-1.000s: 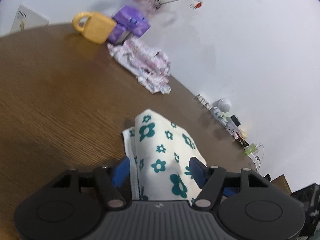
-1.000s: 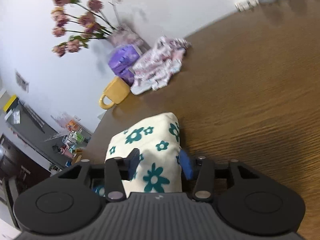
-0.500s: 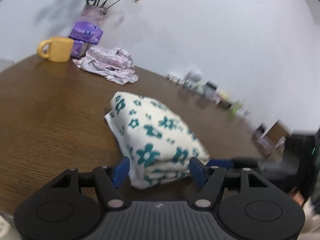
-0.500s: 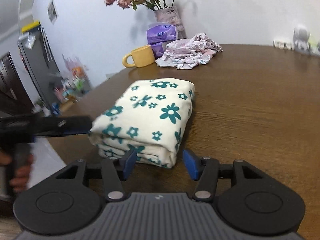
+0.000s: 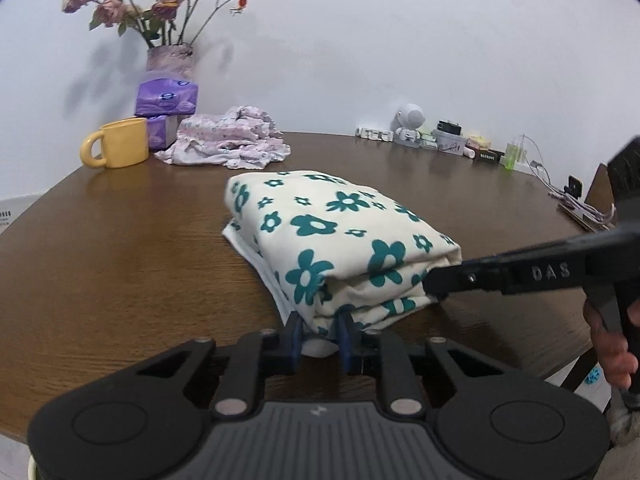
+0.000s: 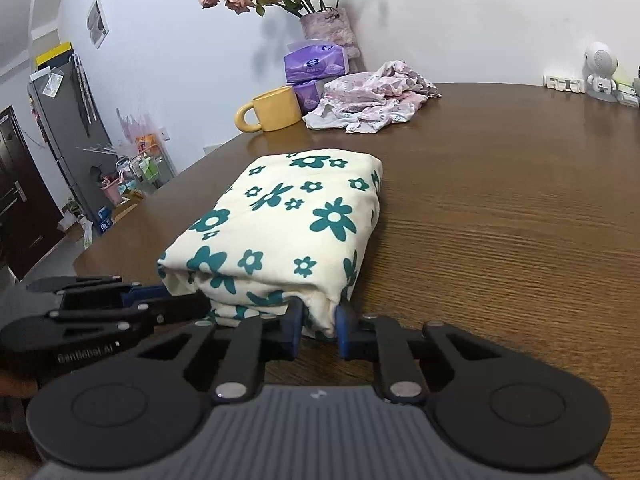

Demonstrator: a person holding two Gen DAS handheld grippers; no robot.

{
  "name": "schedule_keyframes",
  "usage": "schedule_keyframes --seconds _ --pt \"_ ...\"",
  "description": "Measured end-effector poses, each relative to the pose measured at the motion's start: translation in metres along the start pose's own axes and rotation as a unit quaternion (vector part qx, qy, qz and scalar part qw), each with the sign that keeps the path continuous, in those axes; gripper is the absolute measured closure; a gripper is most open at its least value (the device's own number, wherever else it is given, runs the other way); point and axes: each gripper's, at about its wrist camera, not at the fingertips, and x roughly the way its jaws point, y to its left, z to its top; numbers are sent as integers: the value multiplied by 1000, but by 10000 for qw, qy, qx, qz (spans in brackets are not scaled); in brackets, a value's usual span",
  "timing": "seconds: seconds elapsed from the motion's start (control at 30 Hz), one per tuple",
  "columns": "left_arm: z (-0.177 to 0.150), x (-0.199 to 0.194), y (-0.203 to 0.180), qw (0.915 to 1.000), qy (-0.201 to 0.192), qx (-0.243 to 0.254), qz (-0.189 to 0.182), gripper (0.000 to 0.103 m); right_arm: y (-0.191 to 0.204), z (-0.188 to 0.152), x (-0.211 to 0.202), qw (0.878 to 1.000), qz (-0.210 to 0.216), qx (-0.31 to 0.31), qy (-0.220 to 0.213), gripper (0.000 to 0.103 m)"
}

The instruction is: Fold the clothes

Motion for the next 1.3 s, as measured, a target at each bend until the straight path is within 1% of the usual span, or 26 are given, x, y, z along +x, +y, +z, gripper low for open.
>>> schedule_keyframes --seconds 0.1,0.17,0.23,0.3,0.33,0.37,0.43,0.47,0.5,0.53,0.57,0.63,0.67,0.73,0.77,0.8,0.83,0.87,0.93,1.0,1.07,1.1,1.13,1.2,1.3 --pt "4 9 -18 9994 75 270 -208 86 -7 3 1 9999 -51 132 -38 87" --pt "8 17 -34 9977 118 507 -428 86 -18 9 2 9993 -166 315 -116 87" --pt "15 33 -54 9947 202 722 -707 85 -32 15 4 9980 -343 503 -195 85" --pt "22 48 -70 9918 221 799 -969 84 -46 22 2 9954 -591 680 -319 82" --pt "26 55 -77 9907 246 791 -1083 81 -53 25 1 9935 -731 780 -392 82" --pt "29 61 -82 9893 278 770 -1204 70 -60 26 -3 9916 -827 875 -481 82" --pt "34 64 -83 9862 390 606 -1491 55 -74 27 -15 9866 -997 1101 -680 81" --pt "34 61 -81 9848 403 546 -1598 50 -80 27 -23 9835 -1080 1217 -791 80" --pt "34 54 -73 9842 381 493 -1659 50 -83 25 -30 9821 -1082 1281 -860 77" --pt "33 45 -64 9849 328 443 -1644 49 -87 23 -37 9806 -1084 1345 -929 73" --pt "32 36 -54 9858 271 384 -1613 47 -90 21 -44 9791 -1082 1405 -995 71" --pt "31 18 -26 9904 114 159 -1370 47 -82 15 -53 9835 -878 1253 -963 68" --pt "31 10 -13 9928 33 67 -1197 42 -78 12 -57 9855 -774 1175 -946 67" --pt "34 2 9 9970 -126 12 -766 32 -63 7 -59 9916 -407 915 -816 66" --pt "35 0 19 9982 -194 -4 -566 32 -55 5 -57 9936 -230 799 -763 65" --pt "38 3 25 9988 -197 39 -451 32 -47 3 -55 9951 -56 683 -710 63" --pt "41 7 31 9991 -192 79 -363 32 -40 4 -49 9961 28 569 -666 61" --pt "44 14 34 9989 -150 106 -422 32 -32 4 -43 9970 109 456 -622 61" --pt "49 29 41 9984 -69 169 -543 33 -23 5 -30 9977 28 340 -583 61" --pt "52 39 42 9974 -29 381 -606 35 -20 8 -19 9978 -17 362 -549 62" --pt "53 47 40 9959 0 599 -672 52 -20 9 -12 9975 -19 464 -541 77" --pt "53 49 38 9947 6 701 -745 60 -23 10 -11 9970 34 530 -556 88" --pt "53 51 36 9930 1 800 -865 69 -26 11 -11 9963 72 637 -581 90" --pt "51 52 28 9900 -88 1120 -853 73 -33 14 -13 9952 88 750 -622 93" --pt "44 51 14 9852 -95 1496 -837 79 -44 18 -18 9930 105 937 -711 93"
